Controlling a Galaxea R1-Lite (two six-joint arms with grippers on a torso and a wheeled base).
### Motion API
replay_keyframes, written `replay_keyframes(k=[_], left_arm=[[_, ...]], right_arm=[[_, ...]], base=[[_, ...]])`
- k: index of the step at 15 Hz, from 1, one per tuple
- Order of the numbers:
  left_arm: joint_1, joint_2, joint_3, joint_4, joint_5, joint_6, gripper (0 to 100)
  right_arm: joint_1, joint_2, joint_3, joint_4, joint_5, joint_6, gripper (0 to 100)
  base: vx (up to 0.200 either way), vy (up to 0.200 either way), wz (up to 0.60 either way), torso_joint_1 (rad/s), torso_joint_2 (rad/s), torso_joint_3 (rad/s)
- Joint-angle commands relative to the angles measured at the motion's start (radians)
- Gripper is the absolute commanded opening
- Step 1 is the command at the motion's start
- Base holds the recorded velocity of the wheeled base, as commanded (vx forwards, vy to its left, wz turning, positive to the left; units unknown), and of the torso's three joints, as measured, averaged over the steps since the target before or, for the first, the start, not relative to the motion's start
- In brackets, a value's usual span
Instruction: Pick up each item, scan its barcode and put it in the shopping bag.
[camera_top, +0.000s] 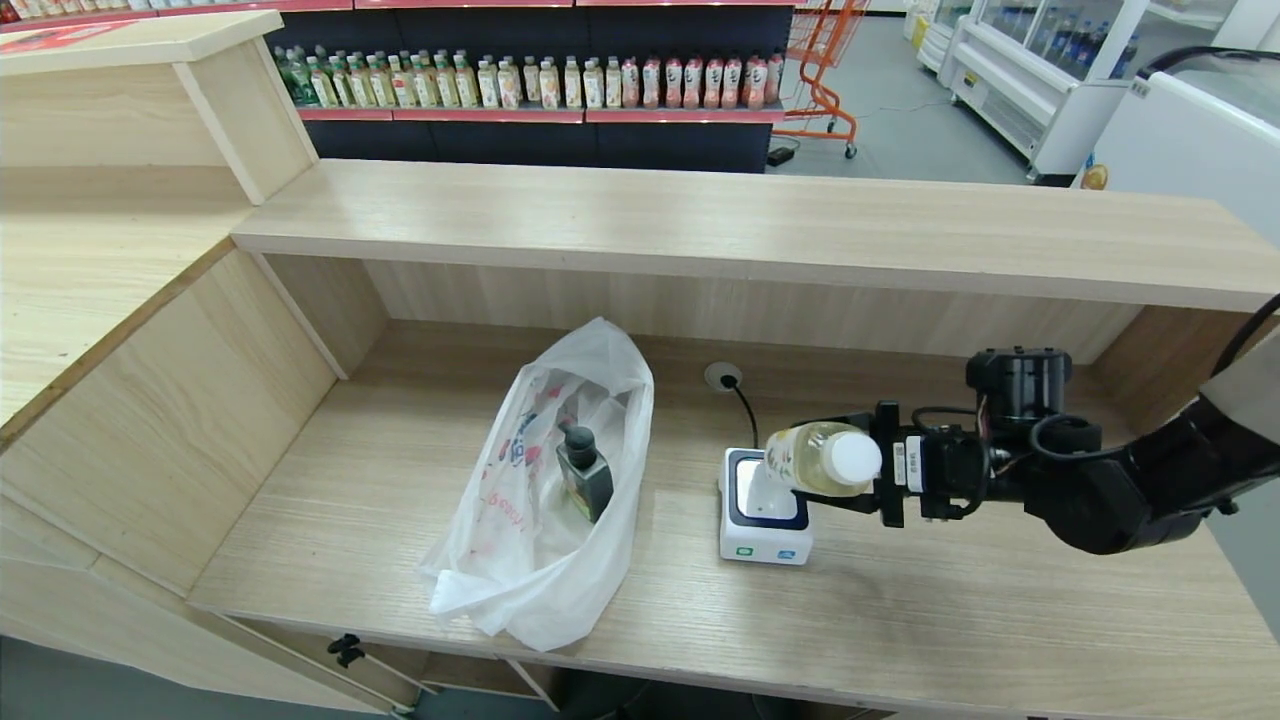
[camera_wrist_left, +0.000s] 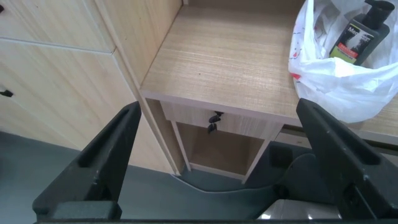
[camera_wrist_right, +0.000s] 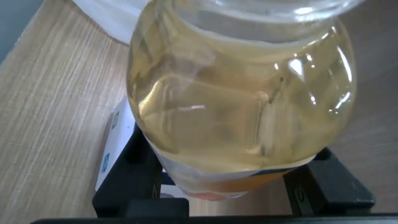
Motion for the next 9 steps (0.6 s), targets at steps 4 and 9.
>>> replay_keyframes(k=[4, 9], left_arm=[[0.000, 0.000, 0.000, 0.000, 0.000, 0.000, 100], [0.000, 0.000, 0.000, 0.000, 0.000, 0.000, 100]], right_arm=[[0.012, 0.058, -0.004, -0.027, -0.002, -0.007, 0], [0.011, 0.055, -0.006, -0.032, -0.002, -0.009, 0]], base=[[0.000, 0.000, 0.00, 0.000, 0.00, 0.000], [0.000, 0.000, 0.00, 0.000, 0.00, 0.000]])
